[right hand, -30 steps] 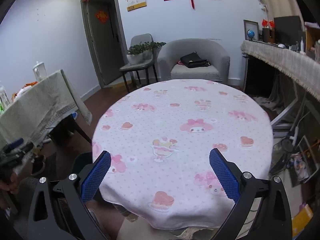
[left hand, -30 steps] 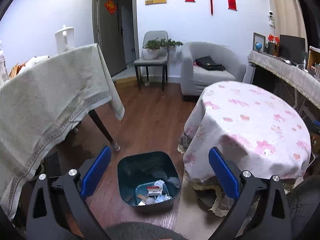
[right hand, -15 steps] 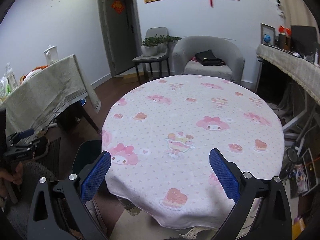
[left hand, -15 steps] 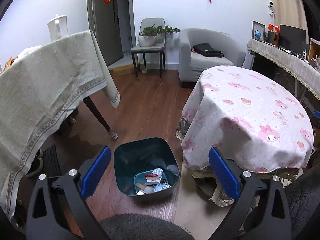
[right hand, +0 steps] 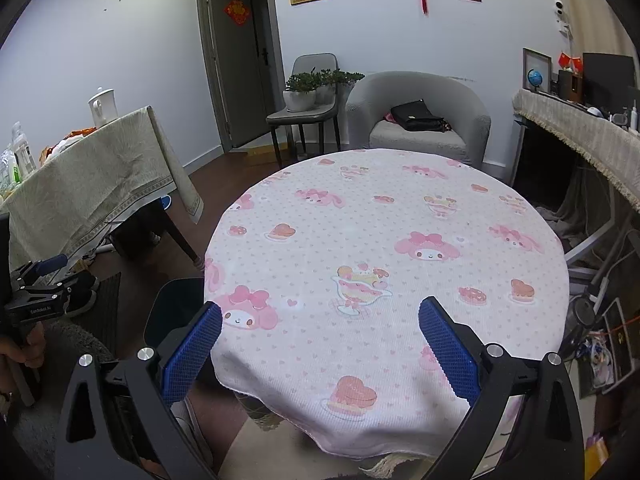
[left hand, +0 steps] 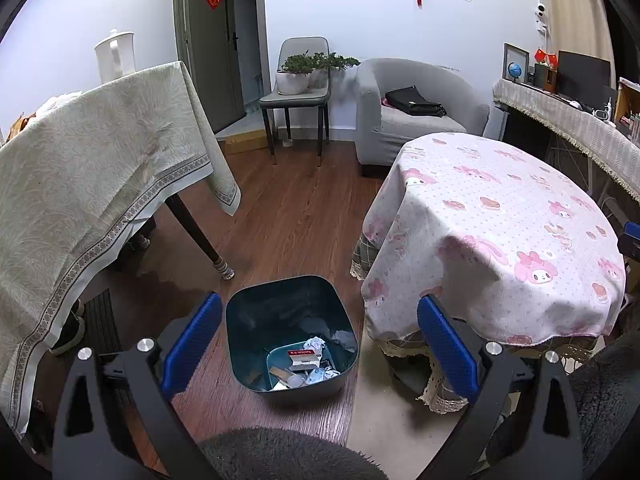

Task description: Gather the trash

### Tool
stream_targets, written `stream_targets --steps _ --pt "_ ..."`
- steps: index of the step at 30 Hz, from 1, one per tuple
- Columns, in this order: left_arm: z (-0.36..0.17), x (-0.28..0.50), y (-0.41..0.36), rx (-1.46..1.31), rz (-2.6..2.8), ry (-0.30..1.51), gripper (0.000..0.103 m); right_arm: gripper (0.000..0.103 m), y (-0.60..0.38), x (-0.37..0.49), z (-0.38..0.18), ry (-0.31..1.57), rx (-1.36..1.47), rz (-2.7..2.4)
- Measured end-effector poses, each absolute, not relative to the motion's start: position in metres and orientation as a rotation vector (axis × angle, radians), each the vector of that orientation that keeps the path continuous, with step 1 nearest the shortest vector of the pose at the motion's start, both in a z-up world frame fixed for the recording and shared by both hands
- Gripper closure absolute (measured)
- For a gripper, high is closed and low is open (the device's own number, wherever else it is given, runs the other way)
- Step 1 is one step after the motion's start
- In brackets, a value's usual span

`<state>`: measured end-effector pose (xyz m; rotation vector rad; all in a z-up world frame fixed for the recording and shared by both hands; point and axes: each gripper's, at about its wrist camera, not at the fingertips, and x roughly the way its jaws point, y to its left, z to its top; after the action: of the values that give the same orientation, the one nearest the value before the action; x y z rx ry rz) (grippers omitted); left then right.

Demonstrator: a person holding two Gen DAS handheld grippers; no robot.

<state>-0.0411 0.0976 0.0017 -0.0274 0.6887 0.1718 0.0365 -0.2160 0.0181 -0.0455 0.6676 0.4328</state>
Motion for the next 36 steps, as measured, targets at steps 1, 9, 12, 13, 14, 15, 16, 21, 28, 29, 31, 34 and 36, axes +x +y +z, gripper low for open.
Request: stream_targets --steps 1,9,12,13,14,15,16,21,28,29,31,34,36 --pt "0.0017 -0.0411 0.0976 -0.028 0.172 0.689 0.003 0.003 -0.2161 0.0366 0.0182 0.668 -0.047 0.433" --pt "0.0016 -0.0412 0.0967 -0.018 0.175 0.692 0.003 0.003 -0.2162 0.0369 0.0183 0.668 -0.048 0.433" --pt "0.0014 -0.0408 0.0963 -0.019 0.176 0.694 0.003 0.003 -0.2160 0.0370 0.0172 0.670 -0.053 0.433" --pt "0.0016 -0.0410 0.0961 -0.017 0.176 0.694 0.003 0.003 -0.2160 0.0369 0.0171 0.671 -0.052 0.433" --pt "0.0016 -0.0408 0.0963 -0.018 0.175 0.693 0.003 0.003 -0.2164 0.0370 0.0171 0.672 -0.051 0.433" --pt "0.0017 -0.0411 0.0962 -0.017 0.175 0.692 0.003 0.003 -0.2167 0.0369 0.0171 0.672 -0.048 0.433" --pt "0.0014 -0.0407 0.0964 -0.018 0.175 0.693 0.003 0.003 -0.2171 0.0372 0.0163 0.673 -0.045 0.433" --pt "0.0014 -0.0409 0.0971 -0.023 0.176 0.695 0.003 0.003 -0.2197 0.0384 0.0152 0.677 -0.031 0.432" --pt "0.0003 -0.0389 0.1004 -0.032 0.174 0.701 0.003 0.003 -0.2201 0.0386 0.0154 0.678 -0.033 0.432" --pt "0.0004 -0.0389 0.1002 -0.031 0.174 0.701 0.003 0.003 -0.2200 0.0390 0.0155 0.678 -0.034 0.432" --pt "0.0004 -0.0389 0.1000 -0.030 0.175 0.701 0.003 0.003 -0.2200 0.0389 0.0156 0.679 -0.033 0.432" --pt "0.0005 -0.0389 0.1001 -0.029 0.173 0.701 0.003 0.003 -0.2199 0.0389 0.0156 0.678 -0.033 0.431" --pt "0.0001 -0.0391 0.1011 -0.029 0.172 0.701 0.003 0.003 -0.2202 0.0388 0.0156 0.678 -0.034 0.432"
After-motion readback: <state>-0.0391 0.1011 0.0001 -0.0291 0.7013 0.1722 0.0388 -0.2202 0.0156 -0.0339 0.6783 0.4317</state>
